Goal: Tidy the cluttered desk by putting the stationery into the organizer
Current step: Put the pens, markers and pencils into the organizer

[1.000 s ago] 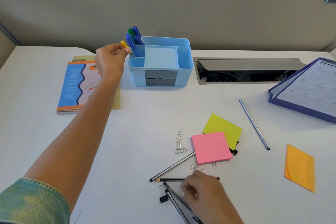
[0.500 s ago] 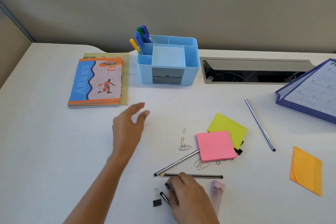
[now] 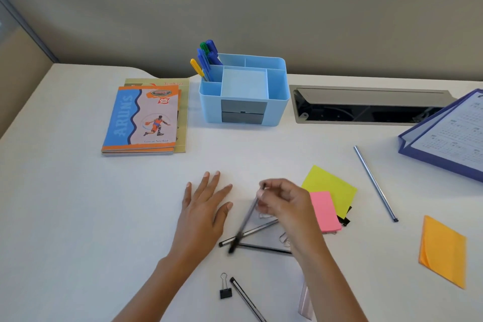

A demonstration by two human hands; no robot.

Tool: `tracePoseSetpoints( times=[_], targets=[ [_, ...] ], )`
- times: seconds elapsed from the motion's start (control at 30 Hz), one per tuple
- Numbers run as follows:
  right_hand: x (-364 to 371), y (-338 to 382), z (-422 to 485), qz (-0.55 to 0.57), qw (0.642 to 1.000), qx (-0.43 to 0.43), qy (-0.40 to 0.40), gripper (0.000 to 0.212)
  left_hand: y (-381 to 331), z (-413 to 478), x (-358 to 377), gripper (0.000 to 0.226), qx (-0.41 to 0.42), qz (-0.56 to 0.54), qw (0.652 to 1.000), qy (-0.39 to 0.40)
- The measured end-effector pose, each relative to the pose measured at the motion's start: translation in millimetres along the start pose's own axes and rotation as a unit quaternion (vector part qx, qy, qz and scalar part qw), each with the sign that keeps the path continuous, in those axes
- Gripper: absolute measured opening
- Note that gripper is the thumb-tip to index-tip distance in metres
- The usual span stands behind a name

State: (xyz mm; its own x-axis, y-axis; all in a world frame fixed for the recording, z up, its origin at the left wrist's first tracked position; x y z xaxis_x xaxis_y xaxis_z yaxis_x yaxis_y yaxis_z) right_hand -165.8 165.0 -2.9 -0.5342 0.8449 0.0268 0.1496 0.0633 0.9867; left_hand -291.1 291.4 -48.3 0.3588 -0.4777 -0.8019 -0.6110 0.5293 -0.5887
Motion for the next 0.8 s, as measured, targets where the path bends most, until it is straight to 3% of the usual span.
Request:
tracePoseSetpoints(
  times=[0.13, 0.27, 0.43, 0.53, 0.7, 0.8],
  targets=[
    [5.7, -1.6, 26.2, 0.159, 0.983, 0.057, -0.076, 0.008, -6.3, -4.4, -11.5, 0.025, -0.088, -0.251, 0.964, 0.006],
    [14.2, -4.6, 39.8, 0.278, 0.950, 0.099, -0.101, 0.009, -14.9, 4.5, -24.2, 0.021, -0.123, -0.373, 0.920, -0.023],
    [16.9, -9.4, 46.3, 0.351, 0.915, 0.133, -0.148, 0.007, -13.6, 36.5, -37.3, 0.019, -0.177, -0.483, 0.857, -0.029],
    [10.4, -10.4, 49.1, 0.375, 0.899, 0.140, -0.178, 0.007, -10.9, 57.7, -57.2, 0.019, -0.170, -0.502, 0.846, -0.062],
    [-13.3, -10.6, 50.0, 0.364, 0.902, 0.125, -0.193, 0.010, -14.7, 97.6, -119.5, 0.014, -0.086, -0.409, 0.887, -0.198],
    [-23.7, -12.9, 44.7, 0.360, 0.904, 0.118, -0.199, 0.010, -25.5, 122.1, -158.1, 0.013, -0.052, -0.352, 0.891, -0.283]
  ],
)
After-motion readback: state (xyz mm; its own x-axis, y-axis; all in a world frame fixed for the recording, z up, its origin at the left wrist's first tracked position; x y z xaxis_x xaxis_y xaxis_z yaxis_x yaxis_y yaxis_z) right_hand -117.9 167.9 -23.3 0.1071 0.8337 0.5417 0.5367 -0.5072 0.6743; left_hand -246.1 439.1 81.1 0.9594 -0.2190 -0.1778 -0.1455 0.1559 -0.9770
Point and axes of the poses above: each hand's wrist, its own z-axis towards the middle knuckle, its own x-axis out of the palm, y = z × x, the point moved 3 cm from there along z, towards the middle knuckle, and after that the axes turned 13 degrees about -x, right-handed, at the moved point
